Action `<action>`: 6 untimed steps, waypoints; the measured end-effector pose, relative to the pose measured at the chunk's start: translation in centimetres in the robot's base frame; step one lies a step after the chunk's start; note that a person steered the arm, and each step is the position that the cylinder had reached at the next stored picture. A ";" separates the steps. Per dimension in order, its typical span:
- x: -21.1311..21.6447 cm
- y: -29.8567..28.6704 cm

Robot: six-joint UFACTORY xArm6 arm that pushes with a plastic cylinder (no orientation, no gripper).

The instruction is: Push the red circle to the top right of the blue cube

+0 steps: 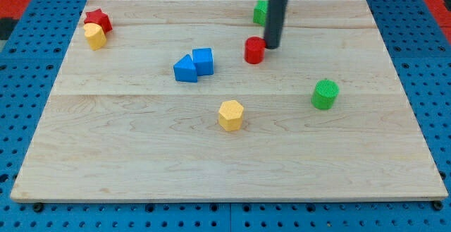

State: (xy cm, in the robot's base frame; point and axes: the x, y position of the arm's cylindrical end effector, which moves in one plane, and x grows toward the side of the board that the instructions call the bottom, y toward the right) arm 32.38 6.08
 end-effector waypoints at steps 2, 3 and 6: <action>0.9 -0.3; 3.4 0.0; -0.6 -10.6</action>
